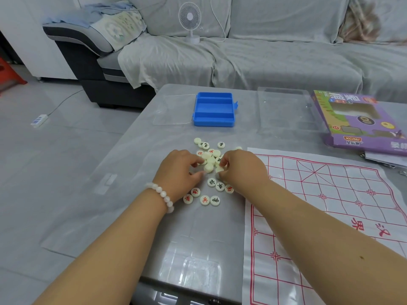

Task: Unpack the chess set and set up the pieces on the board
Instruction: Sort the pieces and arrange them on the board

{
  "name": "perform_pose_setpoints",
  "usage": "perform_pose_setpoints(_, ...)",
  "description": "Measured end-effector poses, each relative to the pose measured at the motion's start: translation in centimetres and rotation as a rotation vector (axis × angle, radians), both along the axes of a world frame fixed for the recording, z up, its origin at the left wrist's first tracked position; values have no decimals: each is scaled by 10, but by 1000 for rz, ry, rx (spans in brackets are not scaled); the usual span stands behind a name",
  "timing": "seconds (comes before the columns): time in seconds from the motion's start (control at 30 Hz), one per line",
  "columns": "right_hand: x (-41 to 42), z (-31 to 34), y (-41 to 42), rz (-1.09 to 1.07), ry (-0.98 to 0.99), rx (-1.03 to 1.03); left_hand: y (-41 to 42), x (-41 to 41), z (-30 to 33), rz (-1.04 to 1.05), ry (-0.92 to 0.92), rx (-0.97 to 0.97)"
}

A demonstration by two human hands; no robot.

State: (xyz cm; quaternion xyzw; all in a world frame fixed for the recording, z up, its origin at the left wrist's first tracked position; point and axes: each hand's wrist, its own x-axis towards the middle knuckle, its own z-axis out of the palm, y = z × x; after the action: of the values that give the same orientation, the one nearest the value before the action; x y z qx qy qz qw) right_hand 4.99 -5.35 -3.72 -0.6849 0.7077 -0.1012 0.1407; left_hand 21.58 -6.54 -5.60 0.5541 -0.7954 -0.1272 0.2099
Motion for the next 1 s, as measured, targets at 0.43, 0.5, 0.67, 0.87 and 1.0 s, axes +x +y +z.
perform_pose_setpoints(0.43, -3, 6, 5, 72, -63, -16, -1, -3, 8, 92, 112, 145)
perform_pose_setpoints(0.5, -7, 8, 2, 48, -170, 38, 1, 1, 11, 83, 66, 201)
perform_pose_setpoints(0.67, -9, 5, -1, 65, -150, 57, 0, -2, 14, 119, 5, 212)
perform_pose_setpoints(0.87, -32, 10, -13, -129, -259, -55, -3, -11, 9, 210, 31, 169)
perform_pose_setpoints(1.0, -30, -1, -17, -107, -161, 17, -5, -27, 9, 209, -101, 158)
